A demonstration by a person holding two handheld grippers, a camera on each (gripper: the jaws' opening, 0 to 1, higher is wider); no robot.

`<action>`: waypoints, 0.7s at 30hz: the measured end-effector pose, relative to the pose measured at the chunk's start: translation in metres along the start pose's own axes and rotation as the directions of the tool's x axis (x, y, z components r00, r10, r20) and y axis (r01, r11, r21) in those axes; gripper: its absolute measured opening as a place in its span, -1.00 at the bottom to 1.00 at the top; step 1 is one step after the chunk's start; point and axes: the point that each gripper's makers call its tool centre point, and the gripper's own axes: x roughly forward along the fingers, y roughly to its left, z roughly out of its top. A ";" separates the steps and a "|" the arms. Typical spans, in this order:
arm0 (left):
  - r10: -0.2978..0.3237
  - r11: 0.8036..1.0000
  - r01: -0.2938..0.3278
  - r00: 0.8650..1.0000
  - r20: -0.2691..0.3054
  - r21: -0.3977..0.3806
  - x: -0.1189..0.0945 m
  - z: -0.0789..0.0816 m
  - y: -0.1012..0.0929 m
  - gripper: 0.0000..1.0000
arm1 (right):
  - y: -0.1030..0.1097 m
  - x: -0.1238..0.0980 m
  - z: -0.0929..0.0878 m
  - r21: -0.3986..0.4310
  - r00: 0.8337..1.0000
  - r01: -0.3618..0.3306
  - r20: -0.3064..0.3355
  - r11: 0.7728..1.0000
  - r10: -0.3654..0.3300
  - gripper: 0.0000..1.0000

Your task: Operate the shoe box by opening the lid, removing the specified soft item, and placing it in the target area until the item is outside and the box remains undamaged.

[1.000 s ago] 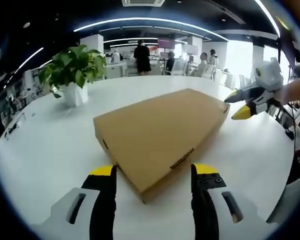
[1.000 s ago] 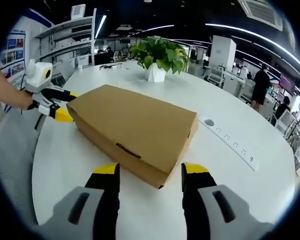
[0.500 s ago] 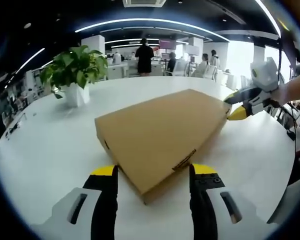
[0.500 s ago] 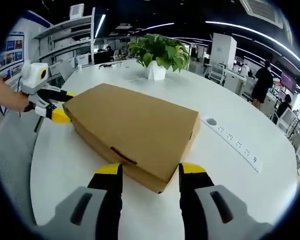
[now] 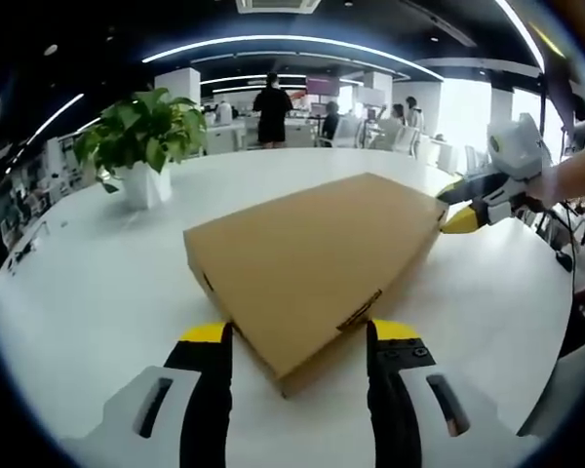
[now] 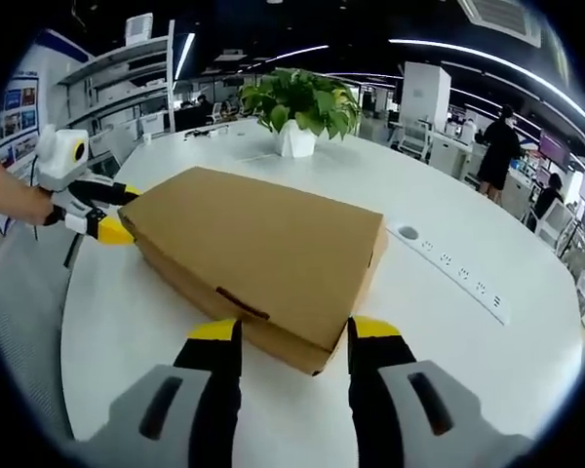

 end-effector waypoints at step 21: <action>-0.081 0.996 0.082 0.996 -0.028 0.039 -0.002 -0.001 0.010 0.07 | 0.018 -0.013 -0.007 0.033 0.999 0.037 -0.018 0.999 -0.036 -0.30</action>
